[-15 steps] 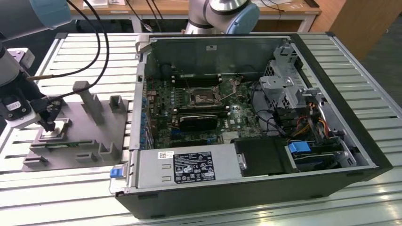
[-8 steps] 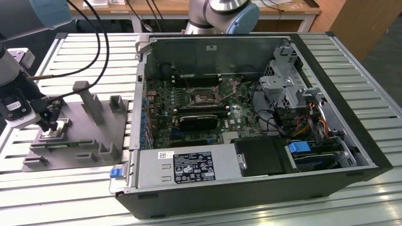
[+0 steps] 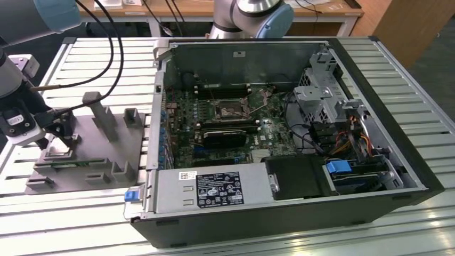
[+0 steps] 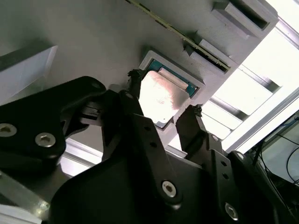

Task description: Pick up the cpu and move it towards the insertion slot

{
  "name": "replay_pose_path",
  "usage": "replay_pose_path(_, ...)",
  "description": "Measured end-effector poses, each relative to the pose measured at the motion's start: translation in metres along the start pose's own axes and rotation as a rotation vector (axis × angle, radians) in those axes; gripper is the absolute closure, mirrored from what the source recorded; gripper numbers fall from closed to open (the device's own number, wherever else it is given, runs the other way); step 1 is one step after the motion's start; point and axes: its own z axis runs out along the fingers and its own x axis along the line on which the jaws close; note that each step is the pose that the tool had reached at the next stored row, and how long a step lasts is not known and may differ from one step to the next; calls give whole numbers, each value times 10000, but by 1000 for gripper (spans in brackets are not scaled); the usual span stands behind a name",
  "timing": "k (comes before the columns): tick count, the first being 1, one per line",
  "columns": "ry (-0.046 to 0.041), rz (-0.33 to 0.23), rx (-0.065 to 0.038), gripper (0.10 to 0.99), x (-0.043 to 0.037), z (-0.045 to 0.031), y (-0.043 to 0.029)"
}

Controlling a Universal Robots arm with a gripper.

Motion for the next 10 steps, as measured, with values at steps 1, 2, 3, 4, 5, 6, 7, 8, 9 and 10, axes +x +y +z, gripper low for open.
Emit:
replay_pose_path(1, 0, 0, 0, 561, 0, 0, 0)
replay_pose_path(2, 0, 0, 0, 498, 0, 0, 0)
replay_pose_path(3, 0, 0, 0, 498, 0, 0, 0)
replay_pose_path(4, 0, 0, 0, 498, 0, 1, 0)
replay_pose_path(5, -2, 0, -1, 498, 0, 4, 0)
replay_pose_path(6, -11, 0, -3, 498, 0, 13, -1)
replay_pose_path(7, -22, -1, -6, 498, 1, 23, -1)
replay_pose_path(8, -36, -1, -15, 498, 2, 32, -1)
replay_pose_path(9, -49, -2, -28, 498, 2, 40, -2)
replay_pose_path(10, -58, -2, -42, 498, 4, 45, -2)
